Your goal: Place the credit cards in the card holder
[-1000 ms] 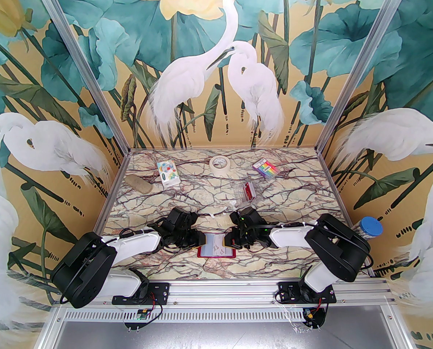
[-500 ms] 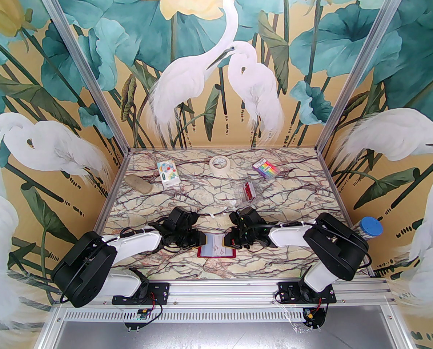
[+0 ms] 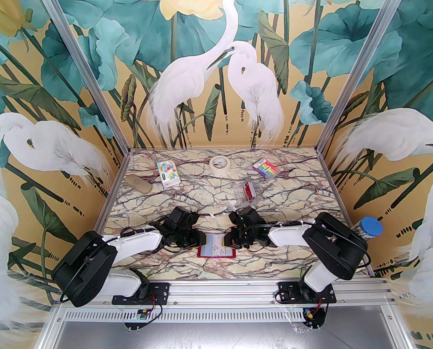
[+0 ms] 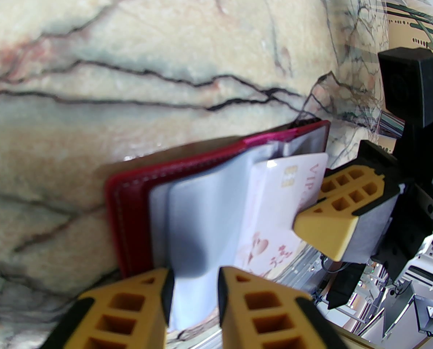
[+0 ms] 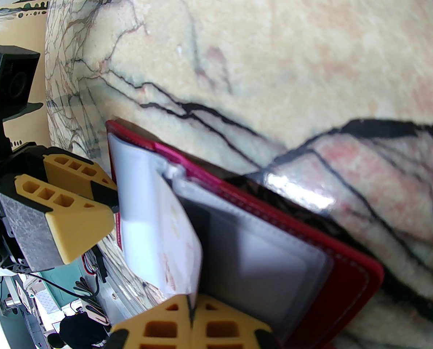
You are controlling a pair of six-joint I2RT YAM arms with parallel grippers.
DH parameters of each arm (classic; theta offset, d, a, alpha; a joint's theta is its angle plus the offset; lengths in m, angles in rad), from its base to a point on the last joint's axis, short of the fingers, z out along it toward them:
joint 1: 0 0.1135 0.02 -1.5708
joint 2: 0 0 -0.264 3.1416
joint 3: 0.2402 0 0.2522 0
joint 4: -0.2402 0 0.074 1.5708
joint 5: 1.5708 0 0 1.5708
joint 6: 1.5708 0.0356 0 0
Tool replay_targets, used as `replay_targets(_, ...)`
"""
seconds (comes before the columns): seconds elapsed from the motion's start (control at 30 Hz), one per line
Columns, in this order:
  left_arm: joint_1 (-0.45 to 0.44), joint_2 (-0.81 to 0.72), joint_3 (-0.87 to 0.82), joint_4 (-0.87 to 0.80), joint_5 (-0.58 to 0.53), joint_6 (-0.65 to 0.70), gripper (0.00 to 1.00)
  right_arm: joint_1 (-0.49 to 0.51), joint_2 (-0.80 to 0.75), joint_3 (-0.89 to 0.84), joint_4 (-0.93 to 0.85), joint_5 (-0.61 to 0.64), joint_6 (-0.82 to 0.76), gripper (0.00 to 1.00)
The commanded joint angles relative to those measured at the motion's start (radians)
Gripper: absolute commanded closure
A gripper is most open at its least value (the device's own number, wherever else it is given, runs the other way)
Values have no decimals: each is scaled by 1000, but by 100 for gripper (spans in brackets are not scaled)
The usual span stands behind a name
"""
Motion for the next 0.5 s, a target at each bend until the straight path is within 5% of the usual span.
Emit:
replay_targets(0.0, -10, 33, -6, -71, -76, 20, 72, 8, 9, 4, -87, 35, -27, 97)
replay_targets(0.2, -12, 35, -10, -70, -79, 19, 72, 8, -22, 26, -150, 53, -46, 75)
replay_targets(0.47, -11, 38, -11, -69, -83, 20, 72, 10, -60, 65, -262, 94, -75, 64)
